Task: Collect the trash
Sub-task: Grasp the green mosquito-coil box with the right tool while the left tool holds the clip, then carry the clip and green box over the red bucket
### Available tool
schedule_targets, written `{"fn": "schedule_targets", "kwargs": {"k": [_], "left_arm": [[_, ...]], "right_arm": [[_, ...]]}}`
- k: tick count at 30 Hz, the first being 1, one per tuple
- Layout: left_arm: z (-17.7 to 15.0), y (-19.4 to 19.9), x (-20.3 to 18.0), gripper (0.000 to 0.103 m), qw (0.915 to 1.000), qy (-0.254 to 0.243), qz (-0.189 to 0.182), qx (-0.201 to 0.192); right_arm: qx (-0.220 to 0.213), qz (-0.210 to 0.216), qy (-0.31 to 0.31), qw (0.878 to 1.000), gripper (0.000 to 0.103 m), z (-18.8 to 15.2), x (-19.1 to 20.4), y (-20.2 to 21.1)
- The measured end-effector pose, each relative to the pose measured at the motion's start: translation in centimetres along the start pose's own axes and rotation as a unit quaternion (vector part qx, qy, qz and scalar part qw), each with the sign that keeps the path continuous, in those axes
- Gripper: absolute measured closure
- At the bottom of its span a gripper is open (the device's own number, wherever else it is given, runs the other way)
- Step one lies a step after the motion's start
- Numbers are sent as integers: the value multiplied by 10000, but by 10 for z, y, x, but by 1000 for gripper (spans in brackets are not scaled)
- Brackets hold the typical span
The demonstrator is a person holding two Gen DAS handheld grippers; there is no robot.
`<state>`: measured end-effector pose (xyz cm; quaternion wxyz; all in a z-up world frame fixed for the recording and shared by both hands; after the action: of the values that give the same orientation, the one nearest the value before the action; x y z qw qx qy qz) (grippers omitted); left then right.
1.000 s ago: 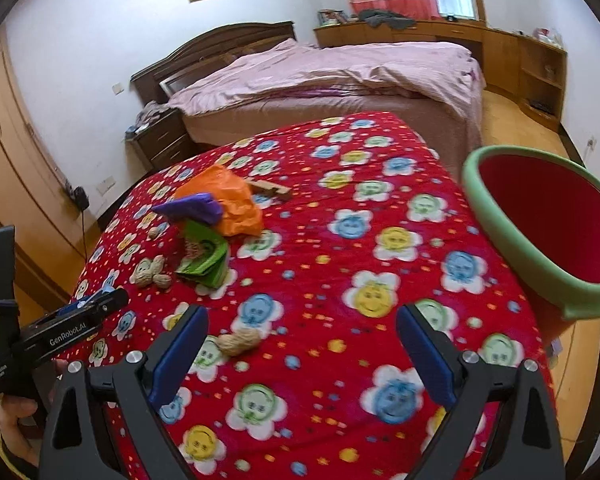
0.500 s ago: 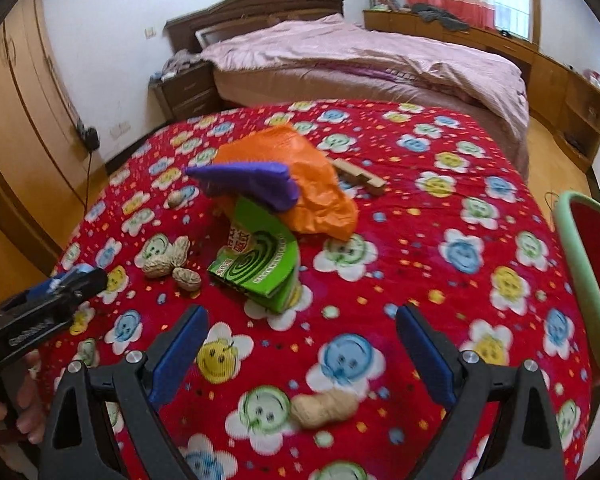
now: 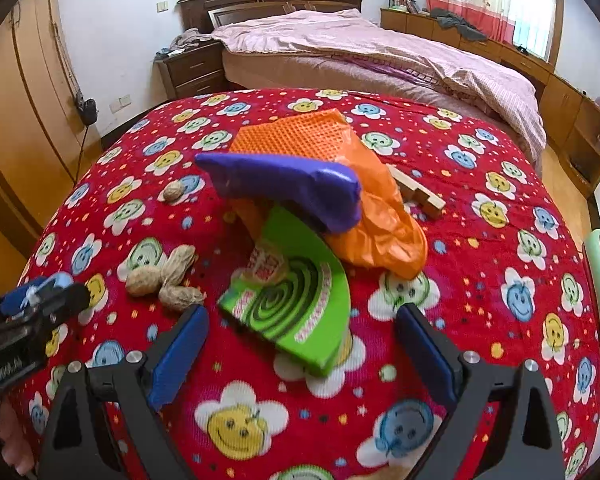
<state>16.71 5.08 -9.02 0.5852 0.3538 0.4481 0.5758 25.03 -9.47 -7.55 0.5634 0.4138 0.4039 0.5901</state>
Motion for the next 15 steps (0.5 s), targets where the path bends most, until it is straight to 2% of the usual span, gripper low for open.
{"fn": "schedule_targets", "kwargs": {"k": [4, 5, 7, 9, 15], "left_arm": [[0, -2, -1, 28, 10000, -24, 37, -4], [0, -2, -1, 28, 10000, -31, 50, -7], [0, -2, -2, 28, 10000, -48, 57, -14], [-1, -2, -3, 28, 10000, -61, 52, -13], [-3, 3, -8, 28, 9999, -101, 16, -33]], "right_arm": [[-12, -98, -45, 9999, 8, 5, 1, -3], [-26, -121, -81, 9999, 11, 6, -1, -3], [-83, -192, -187, 9996, 26, 7, -5, -1], [-129, -199, -286, 9993, 33, 7, -11, 2], [-131, 150, -464, 9987, 33, 4, -18, 7]]}}
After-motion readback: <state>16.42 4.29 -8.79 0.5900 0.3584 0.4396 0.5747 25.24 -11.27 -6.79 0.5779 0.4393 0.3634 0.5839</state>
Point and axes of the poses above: each gripper's, at about its wrist camera, not at the fingertips, and y roughly against the way its jaws point, x to its left, z to its top, the point moved 9 cm from there along -y, roughly the way its jaws point, and after that the axes turned 15 degrees about x, right-handed, at the moved point
